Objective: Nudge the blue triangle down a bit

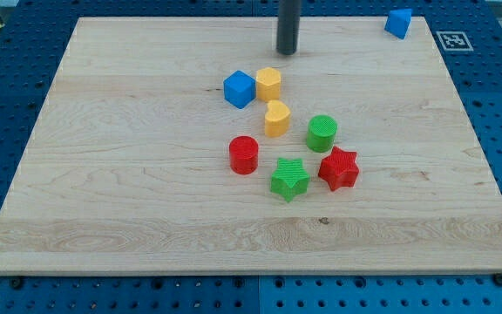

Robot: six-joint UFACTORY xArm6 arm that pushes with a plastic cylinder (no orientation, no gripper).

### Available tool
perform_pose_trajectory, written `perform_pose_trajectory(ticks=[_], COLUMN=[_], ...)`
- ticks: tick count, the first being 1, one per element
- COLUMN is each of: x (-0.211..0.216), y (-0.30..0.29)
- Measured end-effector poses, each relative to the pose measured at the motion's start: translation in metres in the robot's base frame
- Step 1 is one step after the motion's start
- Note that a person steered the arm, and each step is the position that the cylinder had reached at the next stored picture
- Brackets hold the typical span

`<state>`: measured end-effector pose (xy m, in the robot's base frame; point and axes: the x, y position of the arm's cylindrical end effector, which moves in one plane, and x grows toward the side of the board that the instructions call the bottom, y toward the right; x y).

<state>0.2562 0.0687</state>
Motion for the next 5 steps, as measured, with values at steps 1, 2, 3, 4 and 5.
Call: perform_pose_trajectory(ticks=[1, 2, 3, 4, 5], x=[-0.048, -0.065, -0.064, -0.064, -0.064], y=[0.044, 0.072, 0.11, 0.132, 0.134])
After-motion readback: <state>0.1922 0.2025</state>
